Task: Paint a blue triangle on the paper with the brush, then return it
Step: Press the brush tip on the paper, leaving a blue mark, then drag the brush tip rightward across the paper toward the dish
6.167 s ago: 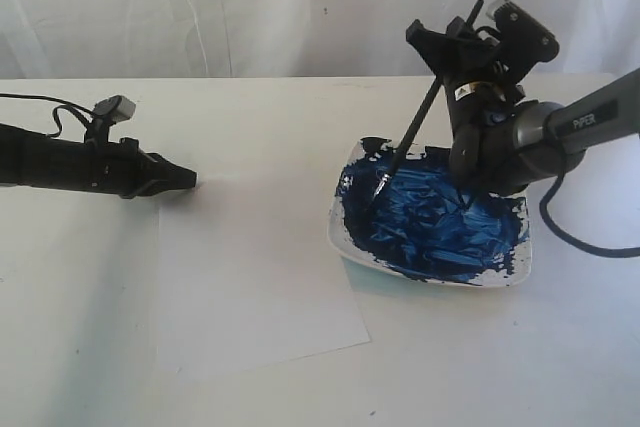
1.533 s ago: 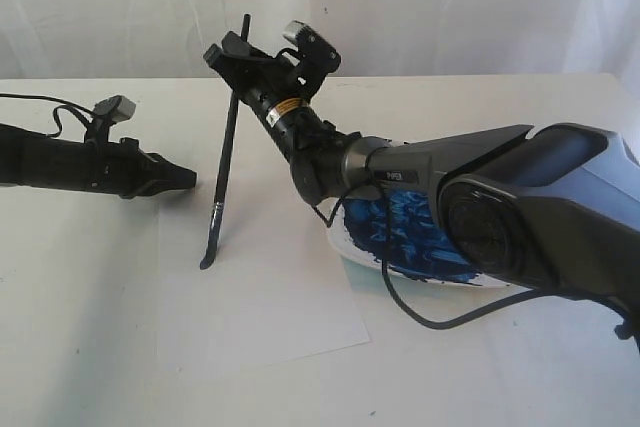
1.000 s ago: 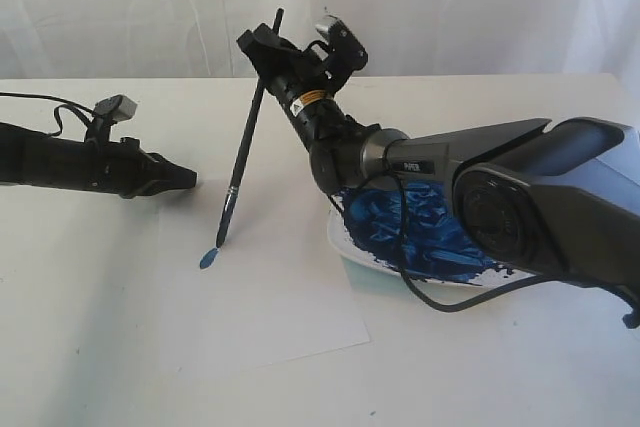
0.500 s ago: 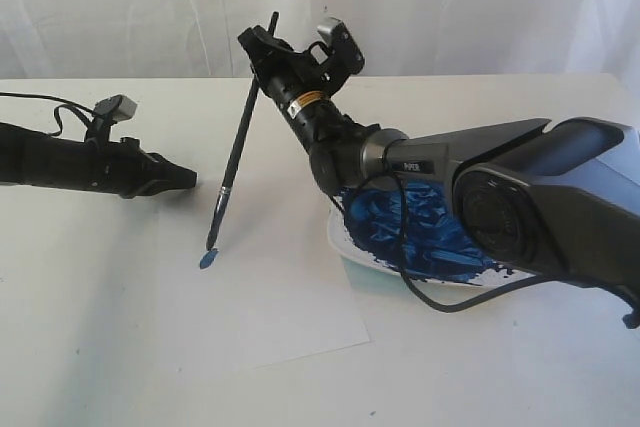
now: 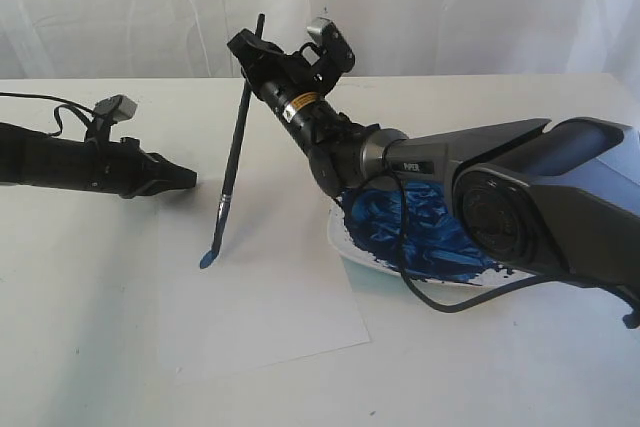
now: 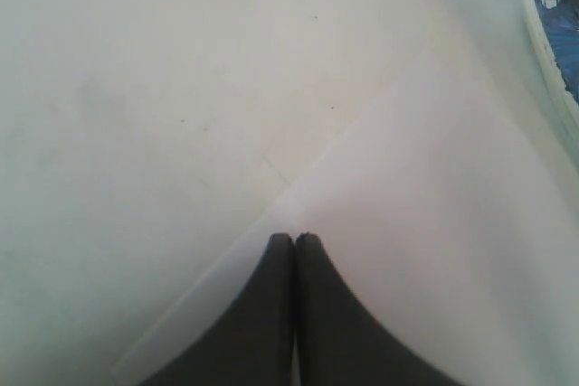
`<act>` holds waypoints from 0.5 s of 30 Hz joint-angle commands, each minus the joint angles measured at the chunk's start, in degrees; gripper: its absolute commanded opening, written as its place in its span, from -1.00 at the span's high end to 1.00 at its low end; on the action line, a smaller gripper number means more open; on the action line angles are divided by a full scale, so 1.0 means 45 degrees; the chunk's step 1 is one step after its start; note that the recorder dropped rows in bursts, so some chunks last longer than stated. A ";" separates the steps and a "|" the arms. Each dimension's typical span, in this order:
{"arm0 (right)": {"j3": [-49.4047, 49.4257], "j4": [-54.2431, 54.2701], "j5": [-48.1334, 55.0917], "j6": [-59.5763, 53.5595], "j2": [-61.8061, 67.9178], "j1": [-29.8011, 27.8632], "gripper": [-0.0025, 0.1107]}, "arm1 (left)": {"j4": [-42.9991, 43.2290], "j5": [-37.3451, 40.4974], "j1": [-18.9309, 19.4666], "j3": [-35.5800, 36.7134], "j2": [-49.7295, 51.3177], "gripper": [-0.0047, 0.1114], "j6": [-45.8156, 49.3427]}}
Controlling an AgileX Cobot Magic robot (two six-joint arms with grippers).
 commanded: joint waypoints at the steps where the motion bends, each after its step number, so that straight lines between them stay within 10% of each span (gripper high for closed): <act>1: -0.0040 -0.0139 -0.0128 0.0075 -0.0005 -0.0024 0.96 | 0.0363 -0.0965 0.0015 0.0101 0.0128 0.92 -0.0004; 15: -0.0040 0.0478 -0.0635 -0.1499 -0.0005 0.0310 0.96 | 0.0363 -0.0871 0.0015 0.0101 0.0128 0.92 -0.0004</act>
